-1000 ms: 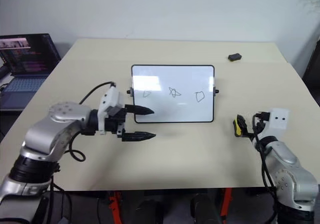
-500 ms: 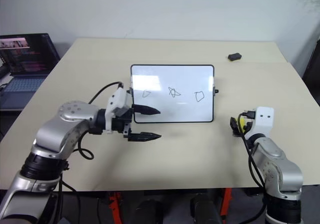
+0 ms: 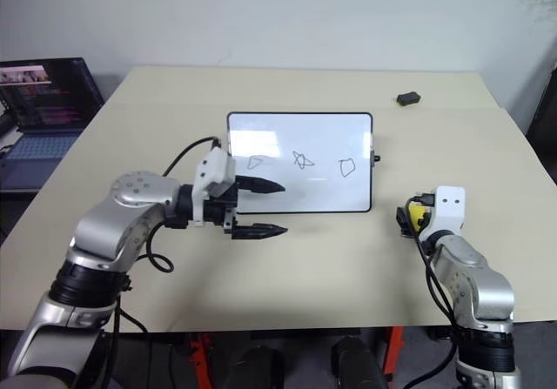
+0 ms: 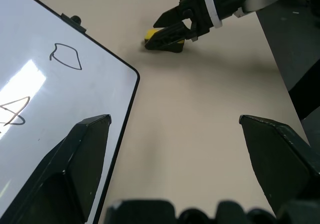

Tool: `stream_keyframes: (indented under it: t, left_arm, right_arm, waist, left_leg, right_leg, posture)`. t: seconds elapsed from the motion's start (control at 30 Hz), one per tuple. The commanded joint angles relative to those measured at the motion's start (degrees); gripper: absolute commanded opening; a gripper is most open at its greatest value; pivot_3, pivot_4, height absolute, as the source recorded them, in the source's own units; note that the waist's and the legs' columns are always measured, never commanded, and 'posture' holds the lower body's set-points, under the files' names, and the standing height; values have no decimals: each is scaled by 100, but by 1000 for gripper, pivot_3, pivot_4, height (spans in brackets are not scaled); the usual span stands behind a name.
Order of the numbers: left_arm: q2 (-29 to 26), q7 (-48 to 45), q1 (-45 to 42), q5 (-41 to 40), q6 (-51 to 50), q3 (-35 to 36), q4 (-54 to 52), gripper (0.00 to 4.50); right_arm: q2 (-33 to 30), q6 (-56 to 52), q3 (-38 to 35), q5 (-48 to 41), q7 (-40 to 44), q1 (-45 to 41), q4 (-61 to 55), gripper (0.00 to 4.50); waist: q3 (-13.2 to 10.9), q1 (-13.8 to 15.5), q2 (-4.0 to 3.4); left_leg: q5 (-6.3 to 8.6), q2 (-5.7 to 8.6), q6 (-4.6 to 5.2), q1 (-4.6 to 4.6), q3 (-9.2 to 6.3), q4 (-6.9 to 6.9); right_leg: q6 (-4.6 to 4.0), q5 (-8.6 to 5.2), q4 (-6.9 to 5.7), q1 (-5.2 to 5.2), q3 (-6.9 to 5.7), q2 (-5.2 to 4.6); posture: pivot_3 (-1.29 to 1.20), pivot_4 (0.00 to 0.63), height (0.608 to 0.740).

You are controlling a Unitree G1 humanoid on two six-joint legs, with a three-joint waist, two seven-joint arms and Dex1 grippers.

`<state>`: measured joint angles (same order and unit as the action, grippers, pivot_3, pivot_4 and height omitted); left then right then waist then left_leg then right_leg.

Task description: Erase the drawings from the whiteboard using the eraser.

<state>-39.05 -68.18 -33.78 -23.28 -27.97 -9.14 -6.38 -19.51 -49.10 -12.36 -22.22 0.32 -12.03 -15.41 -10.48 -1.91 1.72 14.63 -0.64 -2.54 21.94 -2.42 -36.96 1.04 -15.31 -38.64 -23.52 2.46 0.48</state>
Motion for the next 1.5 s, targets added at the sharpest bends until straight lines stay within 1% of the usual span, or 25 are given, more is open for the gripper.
stream_keyframes:
  t: [0.03,0.3,0.33,0.43,0.47,0.6,0.63,0.83,0.9,1.03,1.13,1.27,1.37,1.5]
  left_arm:
    - [13,-9,-51,47,136,31,-81,4500]
    - [0,-4,-23,78,146,55,-65,4500]
    - [-3,-2,-13,81,146,55,-69,4500]
    - [-9,6,-1,83,135,62,-72,4500]
    - [-13,11,8,87,132,63,-77,4500]
    - [-28,42,69,98,124,79,-107,4500]
    - [-30,51,78,101,120,84,-111,4500]
    - [-22,183,160,102,71,155,-142,4500]
    - [9,595,219,164,-44,330,-153,4500]
    - [112,1400,248,323,-183,604,-138,4500]
    - [335,1955,219,397,-364,681,-210,4500]
    - [424,2081,251,355,-556,593,-457,4500]
    - [370,2019,281,288,-688,610,-494,4500]
    - [161,1759,338,214,-813,575,-537,4500]
  right_arm:
    - [27,162,-108,73,58,-99,-88,4493]
    - [125,257,-105,202,102,-105,15,4493]
    - [125,251,-95,215,114,-102,24,4118]
    - [125,255,-99,270,125,-119,81,3246]
    - [123,255,-103,285,130,-126,101,2819]
    - [109,254,-92,342,178,-142,156,1352]
    - [111,254,-94,348,185,-145,160,1244]
    - [87,287,-143,361,248,-144,108,1243]
    - [14,517,-210,339,388,-29,-107,1243]
    - [-79,1341,-176,422,691,184,-570,1243]
    - [-158,1895,119,721,822,171,-761,1243]
    - [25,2575,502,972,924,-443,-423,1243]
    - [153,3019,813,1264,970,-1046,238,1243]
    - [371,3698,1130,1602,1045,-2000,1458,1243]
  waist:
    - [0,0,0]
    - [0,0,0]
    - [0,0,0]
    - [0,0,0]
    - [0,0,0]
    - [0,0,0]
    - [0,0,0]
    - [0,0,0]
    - [0,0,0]
    - [0,4,0]
    - [0,0,0]
    - [0,-36,0]
    - [0,-73,0]
    - [-1,-89,0]
  left_leg:
    - [0,0,0,0,0,0]
    - [0,0,0,0,0,0]
    - [0,-1,0,-1,0,0]
    - [0,-1,0,-1,0,0]
    - [0,-1,0,-1,0,0]
    - [0,-1,0,-1,0,0]
    - [0,-1,0,-1,0,0]
    - [0,-1,0,-2,0,0]
    - [0,-1,0,-2,0,0]
    - [0,-2,0,0,-4,-1]
    - [0,-1,0,-2,-2,-2]
    - [0,-1,0,-5,0,-5]
    - [-1,-2,-1,-12,3,-4]
    - [-1,-2,-1,-11,1,-2]
  right_leg:
    - [0,0,0,0,0,0]
    - [0,0,-1,0,0,0]
    - [0,0,-1,0,-1,0]
    - [0,0,-1,0,0,0]
    - [0,0,-1,0,0,0]
    - [0,0,-2,0,0,0]
    - [0,0,-2,0,0,0]
    - [0,0,-2,0,0,0]
    - [0,0,-3,0,0,0]
    - [0,0,-2,-1,-2,-1]
    - [1,0,-4,0,0,-2]
    - [2,1,-13,0,3,-1]
    - [1,1,-20,0,5,0]
    - [-8,6,-21,-1,3,1]
  posture:
    - [0,150,740]
    - [0,150,740]
    - [0,150,740]
    - [0,150,740]
    - [0,150,740]
    - [0,150,740]
    - [0,150,740]
    - [0,150,740]
    - [0,150,740]
    - [0,150,740]
    - [0,150,740]
    - [0,150,740]
    - [0,150,740]
    - [0,150,740]
